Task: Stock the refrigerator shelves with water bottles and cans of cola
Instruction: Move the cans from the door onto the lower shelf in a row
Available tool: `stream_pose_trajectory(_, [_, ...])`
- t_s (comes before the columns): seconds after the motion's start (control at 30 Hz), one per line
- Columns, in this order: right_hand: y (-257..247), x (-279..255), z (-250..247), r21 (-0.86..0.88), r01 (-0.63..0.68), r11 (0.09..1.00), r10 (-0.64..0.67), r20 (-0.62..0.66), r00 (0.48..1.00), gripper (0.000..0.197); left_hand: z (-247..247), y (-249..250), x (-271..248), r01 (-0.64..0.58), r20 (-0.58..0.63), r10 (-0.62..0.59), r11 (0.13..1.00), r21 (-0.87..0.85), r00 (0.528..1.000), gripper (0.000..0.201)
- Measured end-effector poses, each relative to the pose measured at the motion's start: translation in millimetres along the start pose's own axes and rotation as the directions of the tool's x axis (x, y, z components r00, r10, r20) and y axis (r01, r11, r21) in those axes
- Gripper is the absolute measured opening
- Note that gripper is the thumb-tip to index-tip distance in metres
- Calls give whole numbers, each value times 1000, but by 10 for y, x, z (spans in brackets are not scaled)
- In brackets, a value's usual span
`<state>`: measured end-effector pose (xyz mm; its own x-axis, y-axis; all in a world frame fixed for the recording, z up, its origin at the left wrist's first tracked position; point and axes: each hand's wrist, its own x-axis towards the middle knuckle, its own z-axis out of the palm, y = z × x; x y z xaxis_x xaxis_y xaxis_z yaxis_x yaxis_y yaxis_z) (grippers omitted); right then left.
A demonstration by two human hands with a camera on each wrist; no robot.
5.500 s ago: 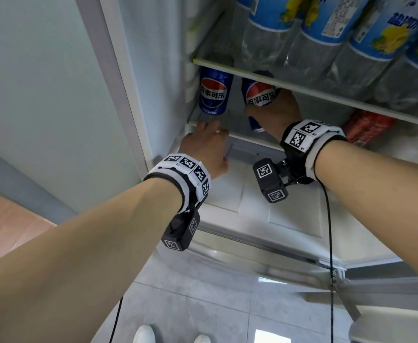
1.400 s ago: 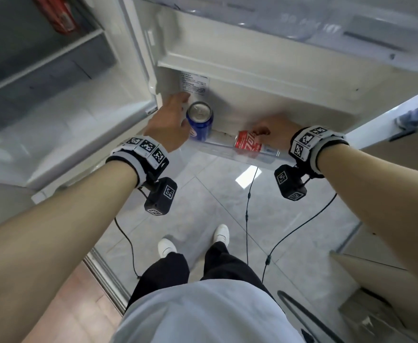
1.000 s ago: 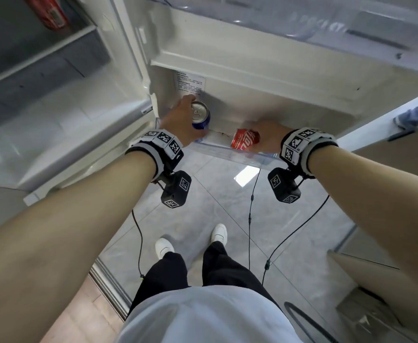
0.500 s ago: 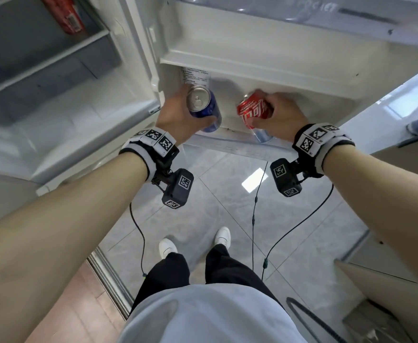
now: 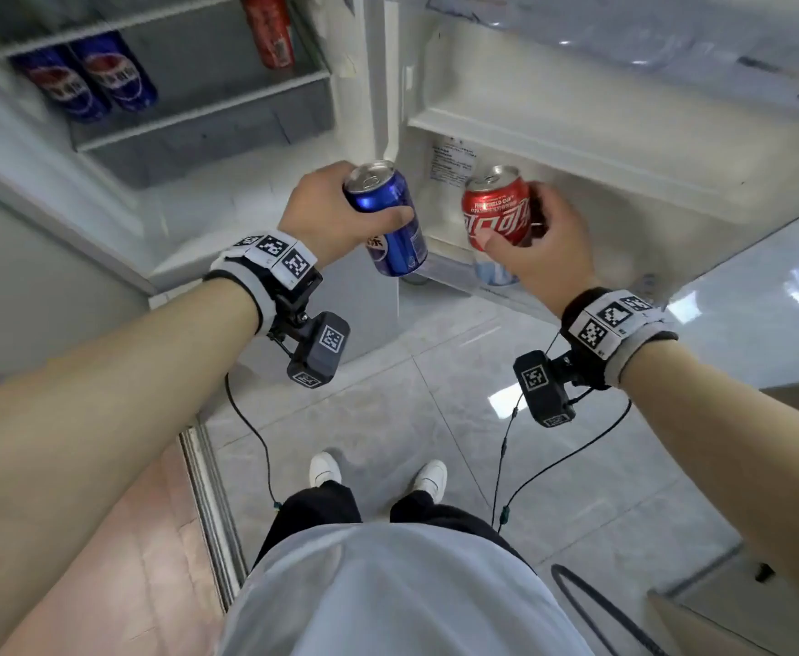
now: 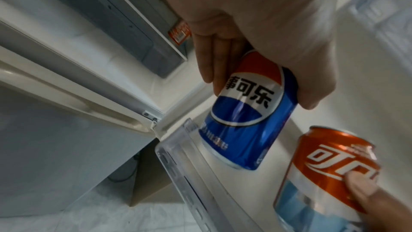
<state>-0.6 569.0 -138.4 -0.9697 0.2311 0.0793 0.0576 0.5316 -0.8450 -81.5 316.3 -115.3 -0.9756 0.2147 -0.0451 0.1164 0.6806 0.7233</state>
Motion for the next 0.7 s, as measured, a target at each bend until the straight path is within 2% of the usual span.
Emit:
stream_pose_trajectory(0.1, [-169,-9,213,56,69,996,-72,62,995,61,-163,-104,-114,47,-62,-45,998,32,997,49])
stream_pose_trajectory(0.23, [-452,20,607,97,128,987,-145,197,970,62,-429,-337,-297,128,-173,-120,991,35,978,38])
stream_pose_trajectory(0.43, [-888,221,1203,129,191,973,-223,320,921,66,-957,-719,-374,266,-377,-238,964,21,895,54])
stream_pose_trajectory(0.57, [-1176,461,1560,128,223,966,-255,348,902,70,-1235,-970,-241,332,-435,-313,943,-33,845,58])
stream_pose_trajectory(0.7, [-1364,811,1873,101,225,969,-246,304,920,69,-1418,-1208,93,328,-453,-325,942,-75,830,61])
